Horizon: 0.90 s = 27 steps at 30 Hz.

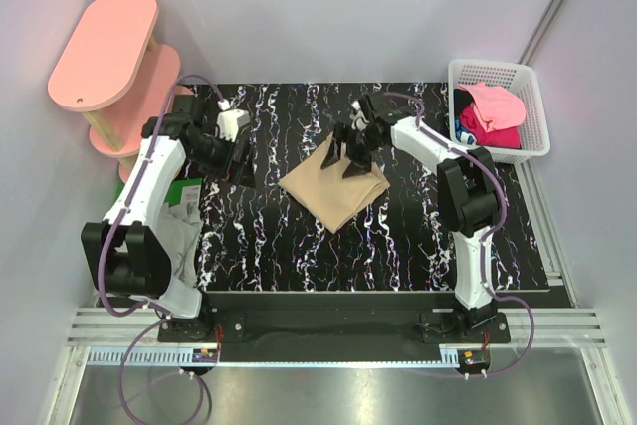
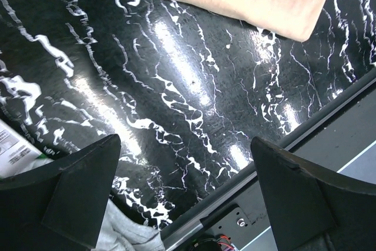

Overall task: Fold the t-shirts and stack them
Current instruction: Fold the tshirt

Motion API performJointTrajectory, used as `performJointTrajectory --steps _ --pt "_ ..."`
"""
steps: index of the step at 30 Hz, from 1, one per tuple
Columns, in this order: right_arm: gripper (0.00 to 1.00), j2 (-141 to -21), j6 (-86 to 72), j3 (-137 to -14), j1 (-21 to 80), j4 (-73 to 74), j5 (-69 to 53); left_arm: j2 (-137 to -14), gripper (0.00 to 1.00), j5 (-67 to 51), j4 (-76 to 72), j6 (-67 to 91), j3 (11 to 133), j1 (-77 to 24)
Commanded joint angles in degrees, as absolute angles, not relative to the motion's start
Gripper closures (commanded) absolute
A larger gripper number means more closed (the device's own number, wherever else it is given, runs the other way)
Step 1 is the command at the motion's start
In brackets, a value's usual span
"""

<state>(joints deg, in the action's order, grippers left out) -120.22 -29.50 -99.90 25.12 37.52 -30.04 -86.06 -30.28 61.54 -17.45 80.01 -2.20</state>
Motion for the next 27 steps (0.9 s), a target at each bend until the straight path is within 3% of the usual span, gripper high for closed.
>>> performJointTrajectory --steps 1,5,11,22,27 --pt "0.20 -121.2 -35.4 -92.4 20.2 32.4 -37.8 -86.0 0.01 -27.7 59.2 -16.3 80.8 -5.4" --pt "0.18 -121.6 -38.9 -82.9 16.3 26.4 -43.3 -86.4 0.01 -27.7 58.8 -16.1 80.4 -6.9" --pt "0.17 -124.3 -40.1 -80.7 15.3 20.0 -49.9 -87.5 0.01 -26.5 58.1 -15.6 80.1 -8.5" --pt "0.16 -111.8 -44.0 -84.6 12.9 20.8 -49.5 -94.2 0.01 -26.9 57.7 -10.0 81.0 -11.8" --pt "0.17 -118.0 -43.8 -87.6 11.6 21.8 -49.4 -102.6 0.01 -27.9 57.6 -5.5 82.1 -13.1"
